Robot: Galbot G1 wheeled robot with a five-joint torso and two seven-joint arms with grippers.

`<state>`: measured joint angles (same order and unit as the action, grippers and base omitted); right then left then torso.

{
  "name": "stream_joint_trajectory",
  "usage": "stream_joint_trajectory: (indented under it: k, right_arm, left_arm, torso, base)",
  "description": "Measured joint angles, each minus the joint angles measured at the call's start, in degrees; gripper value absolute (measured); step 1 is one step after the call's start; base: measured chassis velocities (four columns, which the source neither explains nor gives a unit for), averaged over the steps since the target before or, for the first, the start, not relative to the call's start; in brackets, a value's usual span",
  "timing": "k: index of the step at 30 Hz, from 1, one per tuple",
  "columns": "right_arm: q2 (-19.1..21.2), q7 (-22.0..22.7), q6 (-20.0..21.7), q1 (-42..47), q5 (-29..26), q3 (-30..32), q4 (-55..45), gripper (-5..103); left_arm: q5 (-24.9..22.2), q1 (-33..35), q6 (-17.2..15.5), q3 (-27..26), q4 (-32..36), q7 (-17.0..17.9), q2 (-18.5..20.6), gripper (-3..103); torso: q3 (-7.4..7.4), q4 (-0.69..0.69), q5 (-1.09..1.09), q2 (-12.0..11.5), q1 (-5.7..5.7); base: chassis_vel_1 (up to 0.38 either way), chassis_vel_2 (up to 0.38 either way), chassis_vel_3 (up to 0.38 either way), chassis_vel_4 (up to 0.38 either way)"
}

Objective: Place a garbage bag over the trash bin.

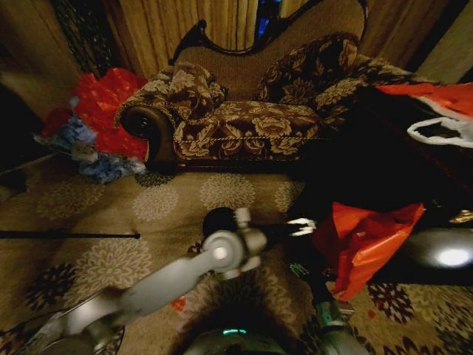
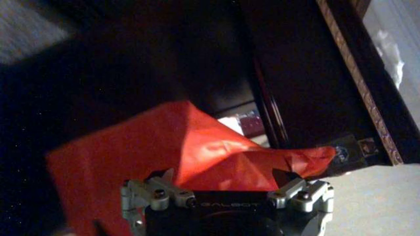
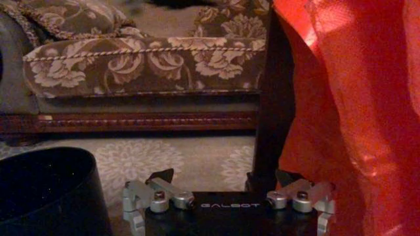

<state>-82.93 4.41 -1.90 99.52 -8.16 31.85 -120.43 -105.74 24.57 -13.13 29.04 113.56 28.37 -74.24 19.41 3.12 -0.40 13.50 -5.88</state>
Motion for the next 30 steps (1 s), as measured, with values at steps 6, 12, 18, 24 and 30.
stream_joint_trajectory:
  k: [6,12,18,24,30]
  right_arm:
    - [0.0,0.2,-0.1,-0.1,-0.7,0.6,-0.1,100]
    - [-0.6,0.6,-0.3,0.1,-1.1,0.3,-0.4,100]
    - [-0.5,0.9,-0.8,0.3,-1.1,0.4,-0.4,100]
    - [-0.4,1.1,-1.1,0.5,-1.1,0.5,-0.3,100]
    - [-0.4,1.1,-1.2,0.7,-0.6,0.4,0.2,100]
  left_arm:
    - [-3.5,-1.1,-1.2,0.1,-5.5,0.7,-7.0,100]
    - [-5.3,-1.0,-2.8,-0.4,-11.0,1.0,-12.6,100]
    - [-4.9,-0.6,-2.9,-0.1,-13.2,1.0,-14.1,101]
    - [-2.9,0.1,-2.7,0.5,-15.1,-0.3,-15.1,83]
    - [-1.9,0.9,-3.4,0.5,-16.4,-2.5,-15.9,61]
  torso:
    - [0.00,-0.03,-0.01,0.0,0.00]
    - [0.00,-0.01,-0.01,0.0,0.00]
    - [0.00,-0.01,-0.02,0.0,0.00]
    - [0.00,-0.01,-0.02,0.0,0.00]
    - [0.00,-0.01,-0.02,0.0,0.00]
  base:
    - [0.000,0.000,0.000,0.000]
    - [0.000,0.000,0.000,0.000]
    - [0.000,0.000,0.000,0.000]
    - [0.000,0.000,0.000,0.000]
    - [0.000,0.000,0.000,0.000]
